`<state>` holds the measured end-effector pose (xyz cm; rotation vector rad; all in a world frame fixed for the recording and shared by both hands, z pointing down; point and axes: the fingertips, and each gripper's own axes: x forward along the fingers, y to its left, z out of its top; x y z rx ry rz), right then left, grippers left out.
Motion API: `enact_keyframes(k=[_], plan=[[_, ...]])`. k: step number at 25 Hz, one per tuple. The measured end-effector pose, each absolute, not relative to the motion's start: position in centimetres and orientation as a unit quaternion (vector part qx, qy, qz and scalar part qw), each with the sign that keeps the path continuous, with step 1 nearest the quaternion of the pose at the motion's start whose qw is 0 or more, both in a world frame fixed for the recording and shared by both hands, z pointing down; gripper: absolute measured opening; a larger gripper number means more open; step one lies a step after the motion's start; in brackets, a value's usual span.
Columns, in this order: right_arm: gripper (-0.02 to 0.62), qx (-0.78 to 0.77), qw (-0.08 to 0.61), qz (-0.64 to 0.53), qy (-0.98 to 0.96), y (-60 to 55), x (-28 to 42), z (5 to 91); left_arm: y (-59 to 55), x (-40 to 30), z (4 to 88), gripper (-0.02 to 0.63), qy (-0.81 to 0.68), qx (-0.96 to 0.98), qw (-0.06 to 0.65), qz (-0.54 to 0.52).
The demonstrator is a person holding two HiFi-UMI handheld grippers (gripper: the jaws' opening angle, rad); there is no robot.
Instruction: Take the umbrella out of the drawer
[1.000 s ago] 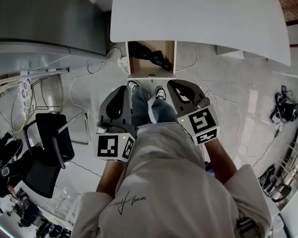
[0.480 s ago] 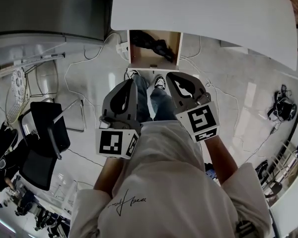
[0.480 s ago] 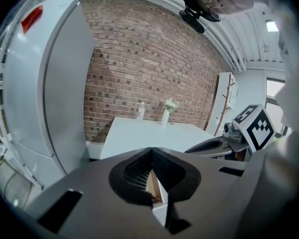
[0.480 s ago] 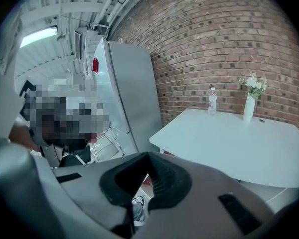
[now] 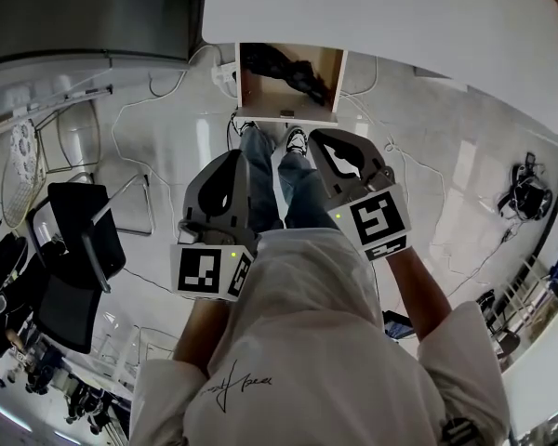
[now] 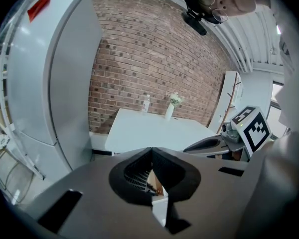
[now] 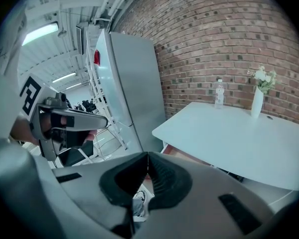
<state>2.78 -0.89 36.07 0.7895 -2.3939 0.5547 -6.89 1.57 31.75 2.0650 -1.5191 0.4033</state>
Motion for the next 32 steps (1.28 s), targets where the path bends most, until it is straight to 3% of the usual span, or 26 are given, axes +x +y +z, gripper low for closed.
enact_keyframes(k=[32], plan=[[0.012,0.33,0.332,0.221,-0.855,-4.8,2.6,47.1,-1.2,-9.5,40.2,0.017,-0.512,0.78,0.321,0.159]])
